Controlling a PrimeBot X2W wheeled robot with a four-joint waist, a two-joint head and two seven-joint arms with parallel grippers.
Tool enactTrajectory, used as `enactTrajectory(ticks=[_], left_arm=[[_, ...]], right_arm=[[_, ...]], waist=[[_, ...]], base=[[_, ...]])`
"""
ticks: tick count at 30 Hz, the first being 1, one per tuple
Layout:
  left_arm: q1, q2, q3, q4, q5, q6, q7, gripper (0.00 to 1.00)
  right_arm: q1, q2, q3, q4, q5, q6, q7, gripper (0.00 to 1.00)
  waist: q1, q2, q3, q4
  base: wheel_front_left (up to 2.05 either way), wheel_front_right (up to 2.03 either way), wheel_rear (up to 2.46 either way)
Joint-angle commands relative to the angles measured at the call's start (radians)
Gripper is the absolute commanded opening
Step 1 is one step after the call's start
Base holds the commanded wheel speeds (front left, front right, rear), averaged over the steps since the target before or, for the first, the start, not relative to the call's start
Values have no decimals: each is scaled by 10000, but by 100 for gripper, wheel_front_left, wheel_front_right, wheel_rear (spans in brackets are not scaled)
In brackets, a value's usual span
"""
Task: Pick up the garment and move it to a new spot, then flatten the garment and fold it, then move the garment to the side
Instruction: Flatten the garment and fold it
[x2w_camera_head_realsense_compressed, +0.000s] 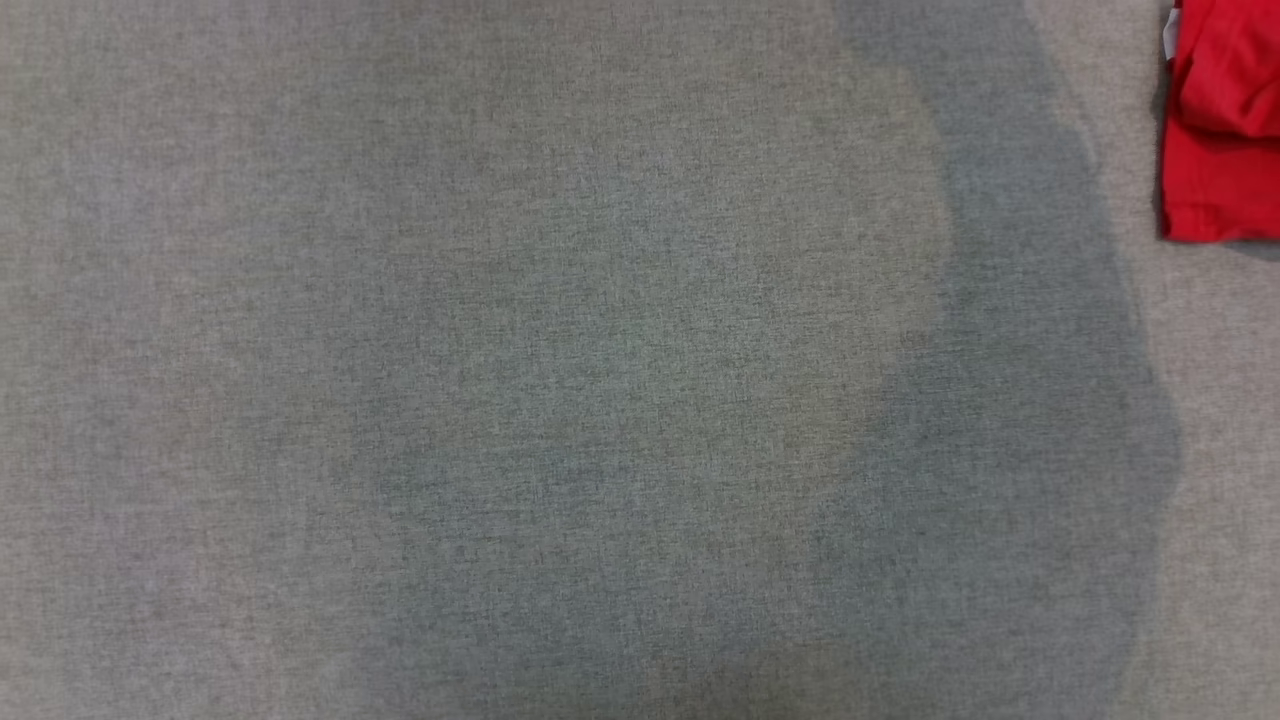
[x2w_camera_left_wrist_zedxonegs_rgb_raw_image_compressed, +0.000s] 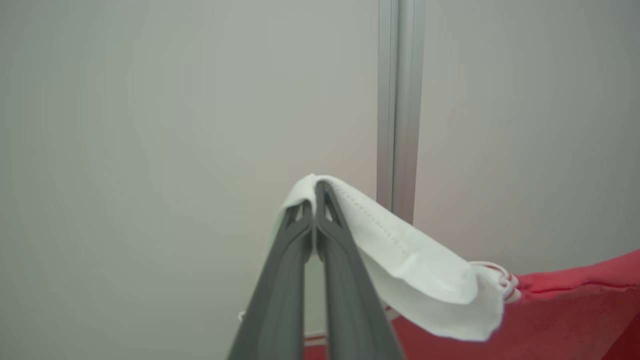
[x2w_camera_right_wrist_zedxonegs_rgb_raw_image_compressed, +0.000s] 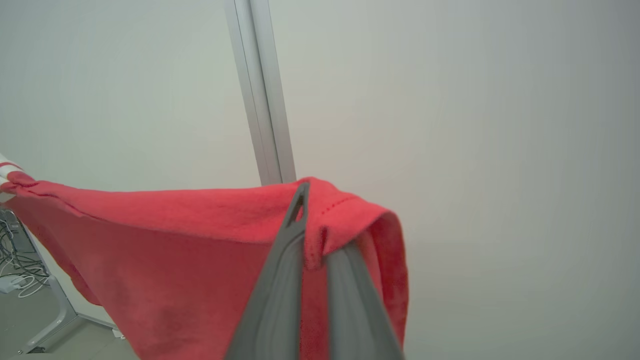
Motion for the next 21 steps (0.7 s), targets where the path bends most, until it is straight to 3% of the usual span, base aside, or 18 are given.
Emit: enactTrajectory(ticks=[1,9,13,21], left_arm=[[-366,-17,-147,146,7,-7,-61,0],[-704,179,-1209,907,-674,-8,-341,0],[164,450,-1773,789,-2032,-8,74,0],[3210,1934,-3619,-1201,-4308,-8,1610,0]], right_arm=[[-303,-67,37,115,33,2,-64,0],[-479,-265,711,389,377,2,66,0],[610,-542,1813,-59,595,2,680,0],[3312,-1245,3183,-958,1936,2,1518,0]], waist=[[-1,-3,65,34],[-1,-3,147,125],[-1,-3,-127,97],[-1,-3,-1524,4]], base=[[0,0,0],[0,0,0],[0,0,0],[0,0,0]])
